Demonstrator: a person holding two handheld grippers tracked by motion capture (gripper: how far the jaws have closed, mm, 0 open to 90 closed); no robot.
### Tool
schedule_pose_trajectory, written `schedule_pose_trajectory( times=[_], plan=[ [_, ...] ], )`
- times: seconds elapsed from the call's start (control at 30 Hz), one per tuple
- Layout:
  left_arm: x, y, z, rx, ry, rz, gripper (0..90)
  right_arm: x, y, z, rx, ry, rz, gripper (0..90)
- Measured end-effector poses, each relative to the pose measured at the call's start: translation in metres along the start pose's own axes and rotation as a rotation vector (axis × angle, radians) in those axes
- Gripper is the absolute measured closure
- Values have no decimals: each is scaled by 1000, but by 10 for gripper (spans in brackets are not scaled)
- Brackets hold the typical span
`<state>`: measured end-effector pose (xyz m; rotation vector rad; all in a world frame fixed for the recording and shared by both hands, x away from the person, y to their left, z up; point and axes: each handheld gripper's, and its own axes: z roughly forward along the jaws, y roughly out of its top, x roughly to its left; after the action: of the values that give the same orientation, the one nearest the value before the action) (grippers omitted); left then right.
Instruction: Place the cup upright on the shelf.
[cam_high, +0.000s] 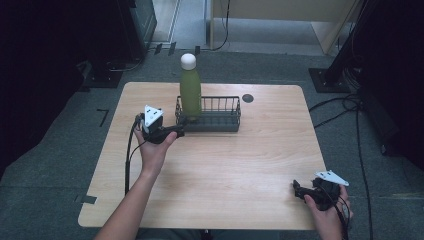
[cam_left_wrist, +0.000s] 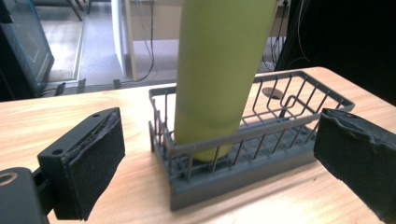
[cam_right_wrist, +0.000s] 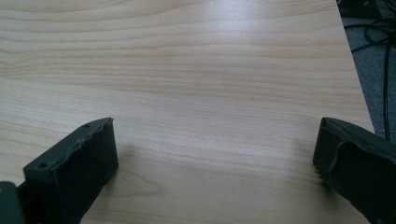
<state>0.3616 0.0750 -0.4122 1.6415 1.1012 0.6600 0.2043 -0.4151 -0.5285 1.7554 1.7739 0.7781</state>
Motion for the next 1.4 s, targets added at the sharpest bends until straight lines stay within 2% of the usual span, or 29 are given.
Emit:
schedule_pose_trajectory(
  times=[0.23, 0.43, 0.47, 0.8, 0.9, 0.97, 1.13, 1.33, 1.4],
  plan=[
    [8, -13, -19, 7, 16, 9, 26, 0, 0, 0, 0, 0, 0, 0],
    [18, -27, -36, 13, 32, -4, 25, 0, 0, 0, 0, 0, 0, 0],
    [21, -33, -42, 21, 38, -3, 26, 0, 0, 0, 0, 0, 0, 0],
    [45, -59, -68, 65, 74, -22, 26, 0, 0, 0, 0, 0, 0, 0],
    [49, -65, -72, 72, 81, -28, 26, 0, 0, 0, 0, 0, 0, 0],
    [55, -74, -79, 84, 90, -43, 25, 0, 0, 0, 0, 0, 0, 0],
    [63, -91, -90, 108, 119, -46, 26, 0, 0, 0, 0, 0, 0, 0],
    [73, -104, -105, 121, 136, -69, 26, 0, 0, 0, 1, -1, -1, 0],
    [76, -112, -111, 144, 144, -67, 26, 0, 0, 0, 1, -1, -1, 0]
  ],
)
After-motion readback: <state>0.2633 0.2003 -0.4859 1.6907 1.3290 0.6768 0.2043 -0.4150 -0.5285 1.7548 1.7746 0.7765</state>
